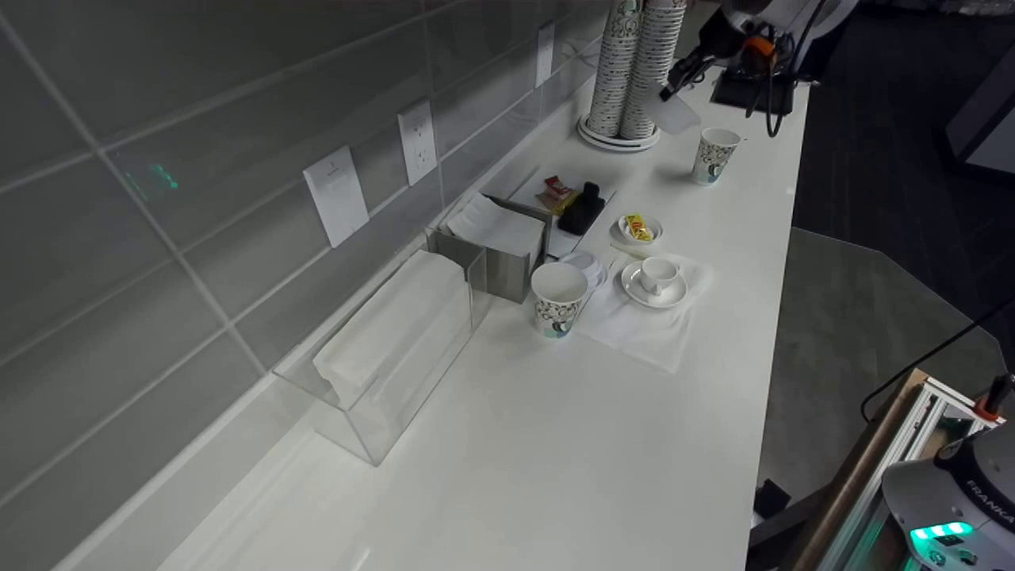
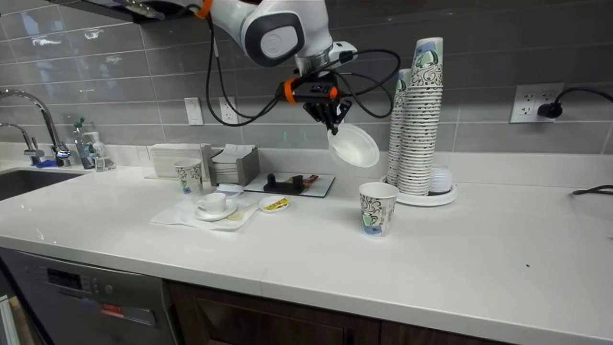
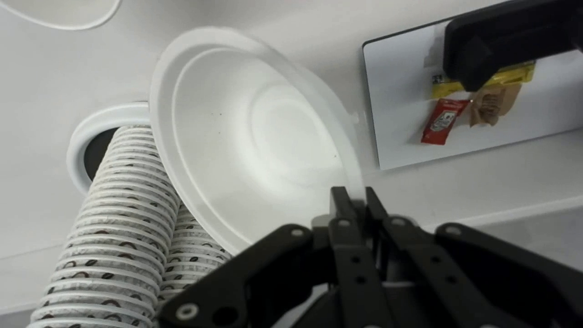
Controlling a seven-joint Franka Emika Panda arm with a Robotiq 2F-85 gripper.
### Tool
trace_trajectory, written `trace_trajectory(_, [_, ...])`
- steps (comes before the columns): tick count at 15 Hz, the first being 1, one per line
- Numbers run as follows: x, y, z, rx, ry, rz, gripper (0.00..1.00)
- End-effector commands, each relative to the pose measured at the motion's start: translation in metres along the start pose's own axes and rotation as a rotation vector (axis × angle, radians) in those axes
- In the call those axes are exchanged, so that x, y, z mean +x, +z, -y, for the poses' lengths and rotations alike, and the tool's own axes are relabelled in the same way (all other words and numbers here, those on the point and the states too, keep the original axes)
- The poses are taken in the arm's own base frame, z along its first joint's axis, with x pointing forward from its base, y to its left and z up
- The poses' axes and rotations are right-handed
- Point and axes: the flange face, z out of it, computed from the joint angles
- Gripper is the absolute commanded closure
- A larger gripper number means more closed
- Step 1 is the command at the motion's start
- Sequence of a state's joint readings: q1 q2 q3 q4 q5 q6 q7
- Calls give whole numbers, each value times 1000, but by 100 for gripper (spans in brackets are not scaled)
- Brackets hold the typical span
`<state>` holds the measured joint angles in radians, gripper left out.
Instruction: Pour the contents in the bowl into the cup
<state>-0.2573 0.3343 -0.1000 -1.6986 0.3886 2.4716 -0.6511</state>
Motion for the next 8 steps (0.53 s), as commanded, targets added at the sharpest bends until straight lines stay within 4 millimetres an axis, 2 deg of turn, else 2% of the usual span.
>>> trace_trajectory(1, [-16, 9, 32, -34, -199, -2, 98])
trace_trajectory(3, [-19, 17, 49, -13, -297, -37, 98])
trace_trajectory(4, [-9, 23, 36, -13, -207, -11, 91])
trace_trajectory(6, [-11, 30, 49, -8, -264, -21, 91])
trace_trajectory(8, [-12, 28, 51, -8, -278, -23, 91])
